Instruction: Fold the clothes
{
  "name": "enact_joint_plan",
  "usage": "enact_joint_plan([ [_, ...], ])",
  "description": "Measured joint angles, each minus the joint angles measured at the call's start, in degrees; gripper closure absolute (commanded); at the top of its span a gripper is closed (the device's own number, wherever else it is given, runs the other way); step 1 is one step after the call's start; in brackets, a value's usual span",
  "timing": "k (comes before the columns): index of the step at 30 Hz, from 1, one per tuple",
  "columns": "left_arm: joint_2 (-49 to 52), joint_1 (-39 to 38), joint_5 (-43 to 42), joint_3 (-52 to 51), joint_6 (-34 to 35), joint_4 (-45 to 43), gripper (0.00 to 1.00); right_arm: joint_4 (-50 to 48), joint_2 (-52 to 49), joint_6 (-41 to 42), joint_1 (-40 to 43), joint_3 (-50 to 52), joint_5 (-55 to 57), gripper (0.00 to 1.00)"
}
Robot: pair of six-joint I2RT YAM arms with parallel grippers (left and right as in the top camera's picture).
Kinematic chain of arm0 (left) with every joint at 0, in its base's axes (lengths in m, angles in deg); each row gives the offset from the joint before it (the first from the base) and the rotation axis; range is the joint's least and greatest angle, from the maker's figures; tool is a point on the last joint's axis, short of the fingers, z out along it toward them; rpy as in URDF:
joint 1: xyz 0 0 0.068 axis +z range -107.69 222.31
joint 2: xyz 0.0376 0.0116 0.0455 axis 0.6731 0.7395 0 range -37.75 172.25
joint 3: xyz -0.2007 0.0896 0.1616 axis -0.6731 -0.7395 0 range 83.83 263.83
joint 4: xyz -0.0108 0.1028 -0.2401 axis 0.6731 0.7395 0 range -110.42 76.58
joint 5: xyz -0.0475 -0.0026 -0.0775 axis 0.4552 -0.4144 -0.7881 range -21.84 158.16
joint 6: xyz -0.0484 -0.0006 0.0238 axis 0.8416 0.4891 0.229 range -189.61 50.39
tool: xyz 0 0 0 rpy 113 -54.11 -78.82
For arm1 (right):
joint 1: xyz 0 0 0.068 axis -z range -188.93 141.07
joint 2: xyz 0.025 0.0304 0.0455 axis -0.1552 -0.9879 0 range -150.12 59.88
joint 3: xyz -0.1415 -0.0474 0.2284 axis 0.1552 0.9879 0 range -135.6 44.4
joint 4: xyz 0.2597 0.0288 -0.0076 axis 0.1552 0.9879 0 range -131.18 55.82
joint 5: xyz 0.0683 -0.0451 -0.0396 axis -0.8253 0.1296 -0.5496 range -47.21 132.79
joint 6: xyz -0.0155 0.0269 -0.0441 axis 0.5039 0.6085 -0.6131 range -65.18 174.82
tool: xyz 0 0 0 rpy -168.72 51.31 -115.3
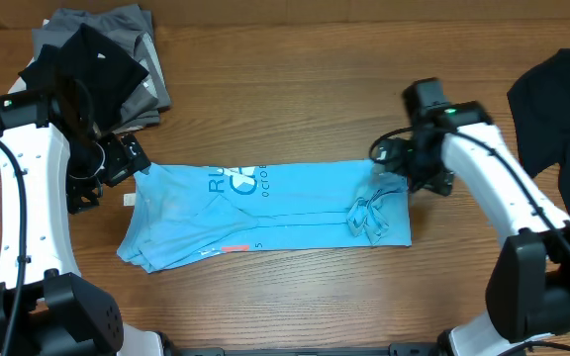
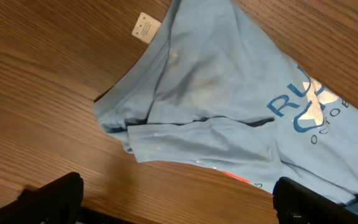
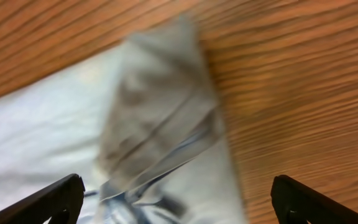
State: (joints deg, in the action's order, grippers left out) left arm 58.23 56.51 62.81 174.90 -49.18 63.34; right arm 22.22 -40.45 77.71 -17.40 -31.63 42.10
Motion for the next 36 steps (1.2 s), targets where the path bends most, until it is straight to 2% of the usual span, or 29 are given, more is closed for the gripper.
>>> enact_joint_plan([
  [4, 0.00, -0.37, 0.00, 0.00, 0.00, 0.00, 0.00, -1.16, 0.00, -3.85, 4.20, 0.00, -2.21, 0.05],
  [16, 0.00, -0.35, 0.00, 0.00, 0.00, 0.48, 0.00, -6.43, -2.16, -6.08, 4.68, 4.07, -10.82, 0.09],
  [22, 0.00, -0.35, 0.00, 0.00, 0.00, 0.48, 0.00, -7.34, -4.22, -6.23, 4.68, 4.55, -12.46, 0.26],
  [34, 0.00, -0.35, 0.00, 0.00, 0.00, 0.48, 0.00, -10.12, -4.24, -5.99, 4.61, 5.60, -13.51, 0.28],
  [36, 0.00, -0.35, 0.00, 0.00, 0.00, 0.48, 0.00, -12.04, -4.24, -5.57, 4.61, 7.10, -14.12, 0.36],
])
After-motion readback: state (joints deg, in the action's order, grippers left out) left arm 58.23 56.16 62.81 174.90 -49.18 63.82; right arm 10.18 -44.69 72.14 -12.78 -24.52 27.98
